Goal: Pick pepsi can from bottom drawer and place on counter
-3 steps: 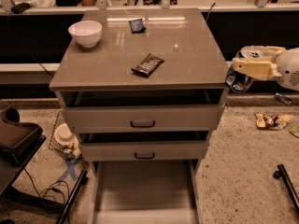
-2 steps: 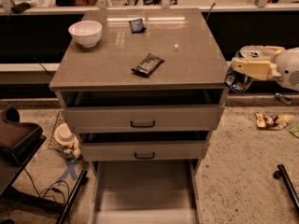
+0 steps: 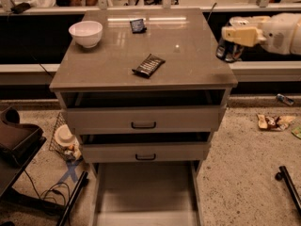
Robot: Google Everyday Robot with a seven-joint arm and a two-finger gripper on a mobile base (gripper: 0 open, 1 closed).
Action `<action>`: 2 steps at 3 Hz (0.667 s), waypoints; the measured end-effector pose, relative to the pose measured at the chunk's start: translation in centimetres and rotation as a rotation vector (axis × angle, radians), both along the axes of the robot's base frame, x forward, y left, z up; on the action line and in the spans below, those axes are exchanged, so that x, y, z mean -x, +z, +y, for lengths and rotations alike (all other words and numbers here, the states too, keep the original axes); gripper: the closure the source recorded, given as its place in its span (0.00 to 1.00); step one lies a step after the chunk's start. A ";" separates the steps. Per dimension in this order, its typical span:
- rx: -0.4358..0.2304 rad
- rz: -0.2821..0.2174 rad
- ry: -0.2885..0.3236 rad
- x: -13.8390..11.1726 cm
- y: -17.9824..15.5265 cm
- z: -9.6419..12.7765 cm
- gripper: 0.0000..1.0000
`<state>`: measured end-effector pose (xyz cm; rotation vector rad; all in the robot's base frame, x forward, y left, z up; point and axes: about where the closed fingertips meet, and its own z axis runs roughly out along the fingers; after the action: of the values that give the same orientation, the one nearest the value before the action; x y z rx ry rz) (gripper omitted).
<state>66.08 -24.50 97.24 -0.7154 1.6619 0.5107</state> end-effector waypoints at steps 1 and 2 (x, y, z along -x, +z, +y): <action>0.002 0.009 0.000 -6.2 1.3 1.5 1.00; -0.001 -0.001 -0.026 -11.6 2.5 2.9 1.00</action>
Offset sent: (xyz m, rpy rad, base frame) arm 0.1880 0.0367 0.0451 0.0056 -0.0185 -0.0742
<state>77.64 -21.58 99.72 -0.6918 1.6680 0.4927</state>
